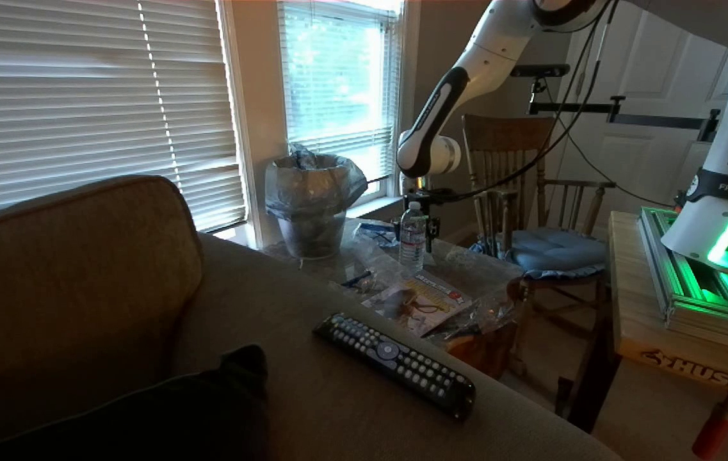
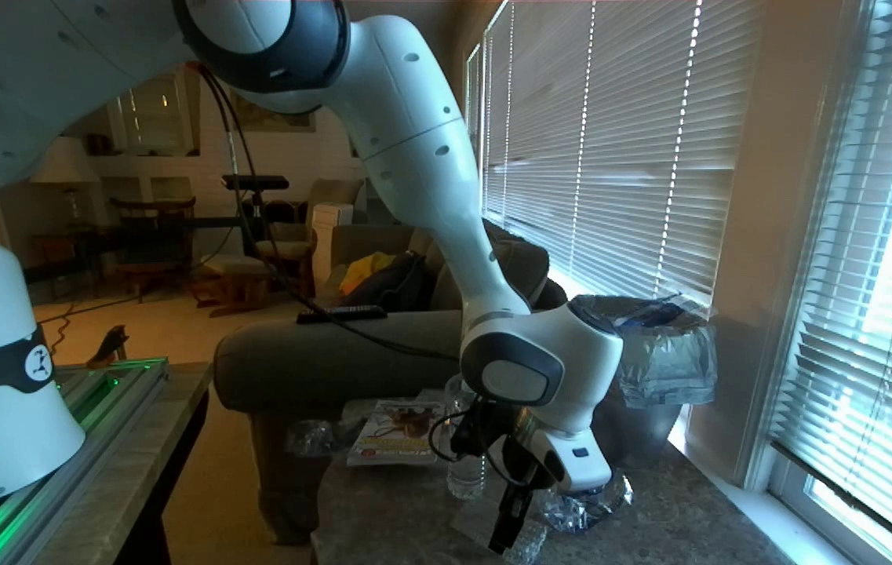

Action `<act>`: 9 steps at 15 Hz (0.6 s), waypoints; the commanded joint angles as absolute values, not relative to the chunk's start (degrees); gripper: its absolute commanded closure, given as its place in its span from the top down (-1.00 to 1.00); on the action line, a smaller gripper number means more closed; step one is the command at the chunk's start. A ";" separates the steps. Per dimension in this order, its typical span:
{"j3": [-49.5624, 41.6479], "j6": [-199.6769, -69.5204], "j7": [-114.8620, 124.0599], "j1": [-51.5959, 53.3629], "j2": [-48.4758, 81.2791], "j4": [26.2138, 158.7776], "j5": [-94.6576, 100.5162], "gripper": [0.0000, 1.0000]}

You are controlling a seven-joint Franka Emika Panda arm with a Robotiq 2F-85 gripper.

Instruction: Put the plastic item into the bin

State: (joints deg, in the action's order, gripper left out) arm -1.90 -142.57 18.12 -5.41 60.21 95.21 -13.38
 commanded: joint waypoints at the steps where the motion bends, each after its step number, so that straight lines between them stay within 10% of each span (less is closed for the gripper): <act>1: -1.04 -143.83 17.52 -6.05 62.10 93.14 -15.33 -0.21; 9: -1.60 -143.61 16.79 -6.39 61.08 93.65 -14.54 -1.00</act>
State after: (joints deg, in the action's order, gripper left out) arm -1.69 -142.84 18.00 -6.01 60.50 94.12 -13.38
